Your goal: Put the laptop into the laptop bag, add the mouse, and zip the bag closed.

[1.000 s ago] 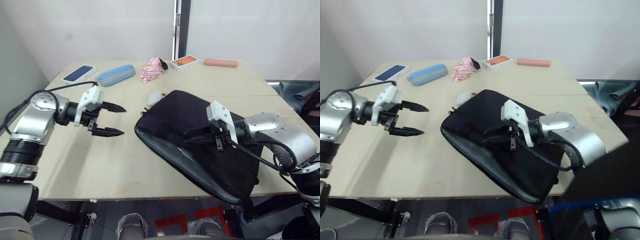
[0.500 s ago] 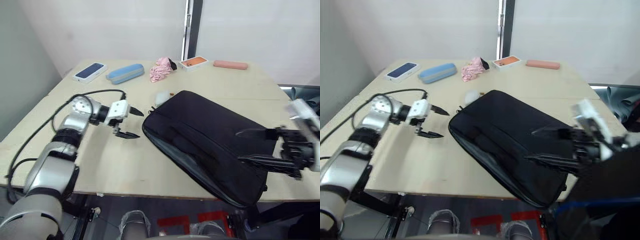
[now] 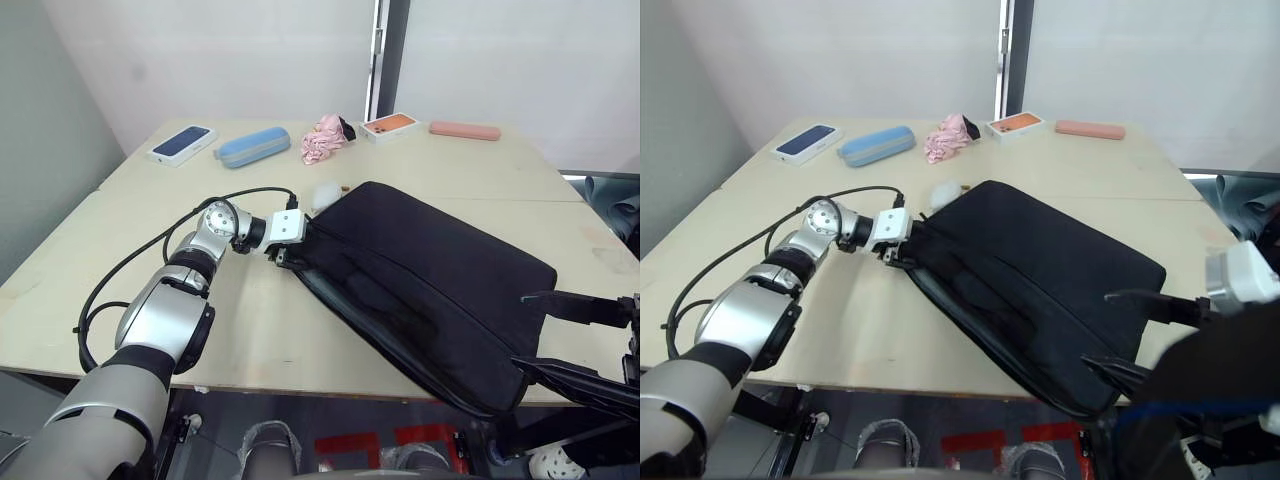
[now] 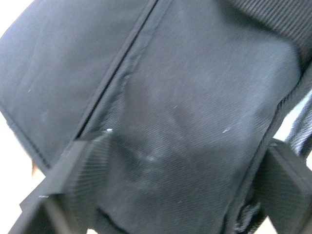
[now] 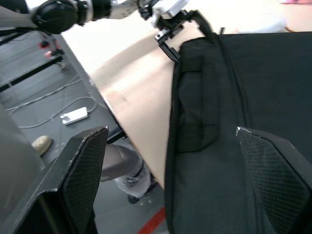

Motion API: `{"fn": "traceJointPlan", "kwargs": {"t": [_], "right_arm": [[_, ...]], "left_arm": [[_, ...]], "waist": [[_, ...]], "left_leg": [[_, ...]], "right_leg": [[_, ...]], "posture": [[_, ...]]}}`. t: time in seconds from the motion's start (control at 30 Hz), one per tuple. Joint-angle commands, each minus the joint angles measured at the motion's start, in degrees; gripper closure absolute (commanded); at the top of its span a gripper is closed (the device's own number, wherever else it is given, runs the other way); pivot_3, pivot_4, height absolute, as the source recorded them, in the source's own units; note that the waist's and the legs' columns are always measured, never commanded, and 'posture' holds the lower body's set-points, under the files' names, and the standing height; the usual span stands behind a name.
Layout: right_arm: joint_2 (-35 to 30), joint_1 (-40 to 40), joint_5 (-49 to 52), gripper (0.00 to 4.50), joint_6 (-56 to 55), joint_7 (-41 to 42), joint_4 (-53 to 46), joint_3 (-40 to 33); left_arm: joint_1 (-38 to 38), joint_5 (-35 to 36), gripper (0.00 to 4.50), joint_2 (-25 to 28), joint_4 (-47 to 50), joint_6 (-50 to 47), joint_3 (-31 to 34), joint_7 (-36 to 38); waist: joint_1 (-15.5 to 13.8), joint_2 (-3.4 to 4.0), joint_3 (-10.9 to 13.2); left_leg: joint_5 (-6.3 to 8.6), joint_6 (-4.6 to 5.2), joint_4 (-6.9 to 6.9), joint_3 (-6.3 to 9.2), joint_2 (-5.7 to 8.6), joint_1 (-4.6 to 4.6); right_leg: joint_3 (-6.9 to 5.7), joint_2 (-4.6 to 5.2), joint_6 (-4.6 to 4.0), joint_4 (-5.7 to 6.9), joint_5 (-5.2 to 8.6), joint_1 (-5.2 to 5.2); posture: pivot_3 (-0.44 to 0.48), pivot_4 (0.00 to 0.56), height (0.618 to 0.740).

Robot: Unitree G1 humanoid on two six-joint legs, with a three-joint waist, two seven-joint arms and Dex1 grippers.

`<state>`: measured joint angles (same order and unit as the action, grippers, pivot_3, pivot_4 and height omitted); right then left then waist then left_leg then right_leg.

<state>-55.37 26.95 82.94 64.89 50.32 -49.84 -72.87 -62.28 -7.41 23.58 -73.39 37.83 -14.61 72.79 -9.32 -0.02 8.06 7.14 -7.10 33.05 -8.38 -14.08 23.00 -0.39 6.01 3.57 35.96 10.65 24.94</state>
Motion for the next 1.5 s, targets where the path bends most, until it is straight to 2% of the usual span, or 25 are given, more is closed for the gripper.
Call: {"fn": "traceJointPlan", "kwargs": {"t": [0.03,0.17,0.27,0.37,0.47,0.67,0.87,0.9,0.93,1.27,1.5], "right_arm": [[5.02,8.31,-3.21,0.09,-2.35,2.53,-2.56,-3.93],[13.06,21.52,-4.21,0.09,-2.56,5.12,-2.83,0.70],[17.11,28.56,-7.17,0.09,-2.97,8.31,1.48,7.07],[17.98,30.44,-8.63,0.09,-3.25,8.93,7.66,12.35],[16.55,27.71,-9.56,0.09,-3.11,7.14,14.12,16.47],[13.04,14.28,-9.76,0.09,-0.79,0.78,26.65,26.50],[12.12,6.10,-13.83,0.09,-0.43,-0.83,33.24,34.42],[11.87,5.30,-14.43,0.64,-0.52,-0.66,33.93,35.24],[11.67,4.64,-15.00,0.88,-0.75,-0.37,34.32,35.81],[7.70,-7.99,-14.05,4.40,0.03,-0.37,39.63,34.97],[4.74,-24.67,-14.78,4.48,1.85,-1.75,42.15,40.82]], "left_arm": [[-1.80,-0.55,2.08,-0.19,-0.85,-0.03,1.37,-0.28],[-1.46,1.49,3.37,0.28,0.52,-0.17,3.09,4.92],[0.64,3.54,3.37,1.13,2.90,2.26,4.26,11.83],[1.93,5.60,3.37,1.25,4.96,2.81,5.50,14.80],[3.02,6.13,3.37,1.70,6.64,3.49,5.74,15.87],[5.15,5.69,3.37,2.79,9.27,5.34,5.03,15.61],[6.86,7.14,3.37,2.84,13.23,3.90,5.44,15.51],[7.27,7.42,3.42,2.89,14.09,3.64,5.55,15.28],[7.76,7.81,3.42,3.00,15.07,3.17,5.59,15.29],[14.18,11.57,3.42,6.36,28.01,-3.20,5.86,14.61],[19.46,13.26,3.42,11.38,37.71,-10.10,6.33,13.14]], "waist": [[-0.19,-0.02,0.00],[-0.77,-0.02,0.00],[-0.02,-0.03,-0.02],[0.41,-0.03,-0.02],[0.44,-0.02,-0.01],[0.47,0.05,-0.06],[0.28,0.08,-0.08],[0.26,0.08,-0.08],[0.26,0.08,-0.08],[0.91,0.08,-0.08],[2.23,0.15,-0.10]], "left_leg": [[0.00,0.00,-0.06,0.02,0.01,0.01],[0.06,-0.01,-0.34,0.14,0.03,0.19],[0.19,-0.02,-0.49,0.10,0.04,0.19],[0.21,-0.04,-0.72,0.09,0.07,0.20],[0.21,-0.05,-0.79,0.11,0.08,0.21],[0.20,-0.05,-0.74,0.07,0.09,0.11],[0.19,-0.04,-0.63,0.07,0.08,0.12],[0.19,-0.04,-0.61,0.08,0.07,0.12],[0.19,-0.03,-0.58,0.08,0.08,0.14],[0.19,-0.03,-0.11,0.03,0.05,0.01],[0.19,-0.03,0.00,-0.16,0.00,-0.09]], "right_leg": [[-0.04,0.02,-0.02,-0.07,-0.01,-0.03],[-0.30,0.06,-0.05,-0.46,-0.02,-0.02],[-0.35,0.08,-0.04,-0.79,-0.02,-0.08],[-0.50,0.09,-0.04,-1.00,-0.01,-0.09],[-0.57,0.11,-0.05,-1.01,-0.01,-0.09],[-0.53,0.10,-0.08,-0.87,-0.02,-0.12],[-0.52,0.09,-0.13,-0.71,-0.02,-0.11],[-0.53,0.09,-0.14,-0.70,-0.01,-0.13],[-0.52,0.10,-0.15,-0.71,-0.01,-0.13],[-0.29,0.09,-0.19,-0.15,-0.04,-0.11],[-0.02,-0.01,-0.20,0.12,-0.04,0.02]], "posture": [[0.000,0.150,0.740],[0.000,0.150,0.740],[0.000,0.150,0.740],[0.000,0.150,0.740],[0.000,0.150,0.740],[0.000,0.150,0.740],[0.000,0.150,0.740],[0.000,0.150,0.740],[0.000,0.150,0.740],[0.000,0.150,0.740],[0.000,0.150,0.740]]}}
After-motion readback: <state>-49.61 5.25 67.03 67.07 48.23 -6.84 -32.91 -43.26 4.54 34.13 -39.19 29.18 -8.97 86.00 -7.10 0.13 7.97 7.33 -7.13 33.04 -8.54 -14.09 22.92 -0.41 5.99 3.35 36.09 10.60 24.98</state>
